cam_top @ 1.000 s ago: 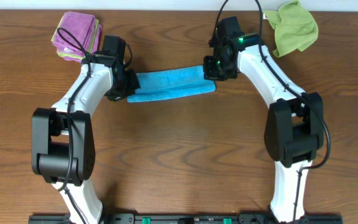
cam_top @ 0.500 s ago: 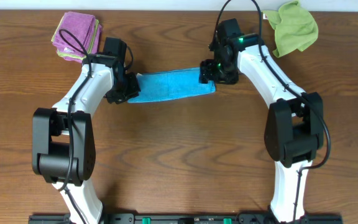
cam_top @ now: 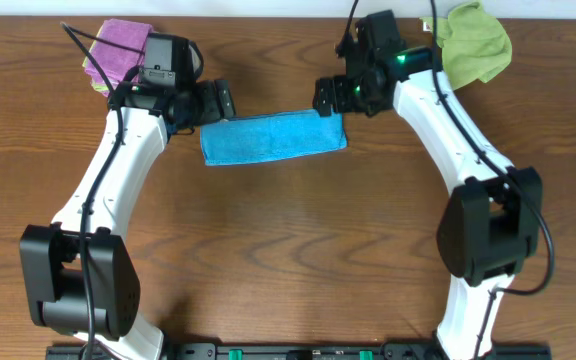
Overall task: Fold the cloth
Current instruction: 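Lay the folded bottom half over the top half with both grippers, then grasp the right end of the folded strip with the right gripper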
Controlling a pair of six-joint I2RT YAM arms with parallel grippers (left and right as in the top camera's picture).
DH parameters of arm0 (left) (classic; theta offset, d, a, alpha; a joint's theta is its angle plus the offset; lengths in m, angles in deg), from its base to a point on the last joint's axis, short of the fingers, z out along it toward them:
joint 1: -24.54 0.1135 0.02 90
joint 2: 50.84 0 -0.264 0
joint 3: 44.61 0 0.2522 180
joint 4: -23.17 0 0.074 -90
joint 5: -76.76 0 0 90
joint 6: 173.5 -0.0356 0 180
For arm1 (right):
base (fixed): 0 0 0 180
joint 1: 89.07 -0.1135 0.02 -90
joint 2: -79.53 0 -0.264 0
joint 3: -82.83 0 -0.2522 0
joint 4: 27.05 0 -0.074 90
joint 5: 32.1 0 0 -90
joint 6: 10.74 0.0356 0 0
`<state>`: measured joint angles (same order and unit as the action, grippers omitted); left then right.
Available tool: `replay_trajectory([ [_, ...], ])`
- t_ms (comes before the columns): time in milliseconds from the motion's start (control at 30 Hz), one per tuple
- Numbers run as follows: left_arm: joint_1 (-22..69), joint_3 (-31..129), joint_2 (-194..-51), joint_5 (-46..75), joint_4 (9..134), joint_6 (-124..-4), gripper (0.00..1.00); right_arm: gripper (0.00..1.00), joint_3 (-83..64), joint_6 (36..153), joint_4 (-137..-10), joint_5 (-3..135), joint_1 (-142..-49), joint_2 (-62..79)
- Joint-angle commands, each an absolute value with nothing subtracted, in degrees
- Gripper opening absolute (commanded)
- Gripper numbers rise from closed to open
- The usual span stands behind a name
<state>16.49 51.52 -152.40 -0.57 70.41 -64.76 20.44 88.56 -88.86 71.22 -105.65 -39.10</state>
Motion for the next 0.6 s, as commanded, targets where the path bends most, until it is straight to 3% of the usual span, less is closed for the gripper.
replay_trajectory([
  [0, 16.5, 52.1, -154.7, -0.1, 69.8, -67.0, 0.91, 0.86, 21.2, 86.9, -88.0, 69.7, -105.6, -38.4],
  [33, 16.5, 52.1, -155.3, -0.1, 69.8, -67.0, 0.87, 0.79, 21.2, 86.9, -87.6, 69.7, -105.6, -38.5],
  [100, 16.5, 52.1, -157.0, -0.1, 69.7, -67.0, 0.55, 0.26, 21.2, 86.9, -86.8, 69.7, -105.6, -38.5],
  [133, 16.5, 52.1, -158.2, -0.1, 69.6, -67.0, 0.33, 0.02, 21.2, 86.9, -86.4, 69.7, -105.6, -38.5],
  [200, 16.5, 52.1, -160.9, 0.1, 68.8, -66.5, 0.06, 0.01, 21.2, 86.9, -85.1, 69.6, -105.6, -38.7],
  [467, 15.6, 52.1, -169.4, 0.3, 67.7, -65.5, 0.06, 0.02, 21.1, 87.6, -84.5, 68.4, -105.6, -42.4],
  [500, 15.5, 52.1, -169.8, 0.3, 67.7, -65.5, 0.06, 0.05, 21.1, 87.5, -84.7, 68.9, -105.6, -42.9],
  [533, 15.5, 52.1, -170.3, 0.3, 67.7, -65.5, 0.06, 0.18, 21.1, 87.5, -84.9, 69.5, -105.6, -43.6],
  [567, 15.3, 52.1, -170.6, 0.3, 67.7, -65.5, 0.06, 0.49, 21.1, 87.5, -85.1, 70.7, -105.6, -44.5],
])
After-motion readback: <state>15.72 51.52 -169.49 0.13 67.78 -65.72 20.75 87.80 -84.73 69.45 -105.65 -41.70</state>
